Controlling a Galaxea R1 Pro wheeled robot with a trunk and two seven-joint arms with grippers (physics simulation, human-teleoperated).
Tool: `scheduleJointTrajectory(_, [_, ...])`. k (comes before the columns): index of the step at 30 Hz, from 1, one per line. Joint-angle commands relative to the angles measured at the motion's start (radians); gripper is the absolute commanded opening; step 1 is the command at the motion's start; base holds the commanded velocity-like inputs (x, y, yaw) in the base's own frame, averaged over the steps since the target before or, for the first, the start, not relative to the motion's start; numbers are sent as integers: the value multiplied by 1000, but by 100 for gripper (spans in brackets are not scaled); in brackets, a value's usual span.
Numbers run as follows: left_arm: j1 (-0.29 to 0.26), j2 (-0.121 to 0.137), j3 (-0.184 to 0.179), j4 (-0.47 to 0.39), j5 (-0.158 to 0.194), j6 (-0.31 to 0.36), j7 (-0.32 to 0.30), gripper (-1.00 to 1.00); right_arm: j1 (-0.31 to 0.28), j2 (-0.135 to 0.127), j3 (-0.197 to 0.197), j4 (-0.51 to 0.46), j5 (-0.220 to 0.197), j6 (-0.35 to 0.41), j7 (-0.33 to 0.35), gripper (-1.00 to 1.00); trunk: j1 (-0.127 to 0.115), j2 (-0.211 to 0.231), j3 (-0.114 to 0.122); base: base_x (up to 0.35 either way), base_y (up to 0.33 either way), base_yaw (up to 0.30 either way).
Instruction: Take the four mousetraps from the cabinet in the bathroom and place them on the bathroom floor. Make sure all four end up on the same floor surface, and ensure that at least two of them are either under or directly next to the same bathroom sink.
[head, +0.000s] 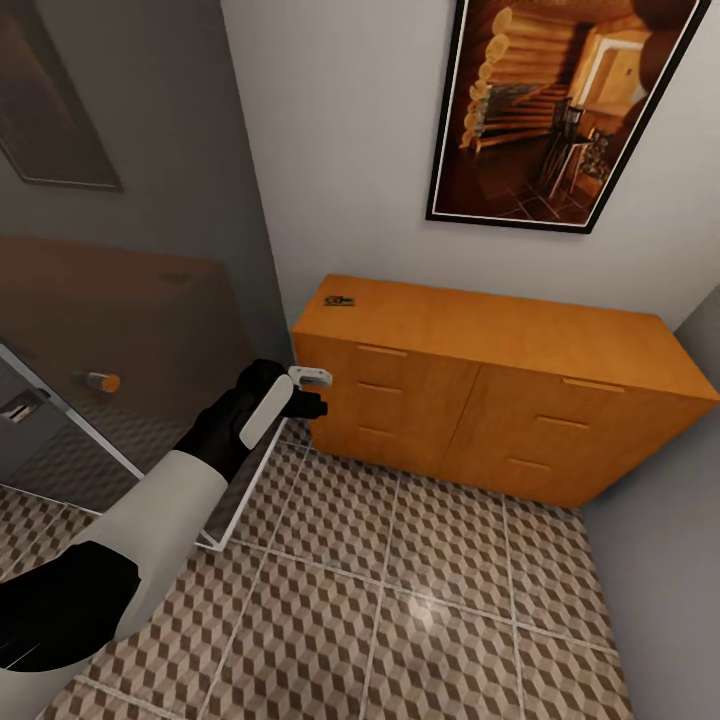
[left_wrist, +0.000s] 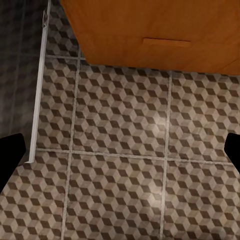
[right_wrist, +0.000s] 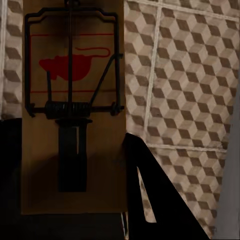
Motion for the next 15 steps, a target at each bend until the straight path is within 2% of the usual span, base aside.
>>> scheduleJointTrajectory(1, [-1,0,-2,-1,10,2,10,100,0,3,8,-1,-7,19,-1,-100,1,-2,-2,0,0,0])
scheduleJointTrajectory(4, [-1,0,-2,-1,11,2,10,100,2,10,8,-1,-8,81,10,-100,1,-2,-2,0,0,0])
scheduleJointTrajectory(10, [-1,4,-2,-1,11,2,10,100,20,-1,7,0,-9,99,42,-100,1,-2,-2,0,0,0])
scheduleJointTrajectory(15, [-1,4,-3,-1,10,2,10,100,31,-2,7,-2,-9,99,55,-100,1,-2,-2,0,0,0])
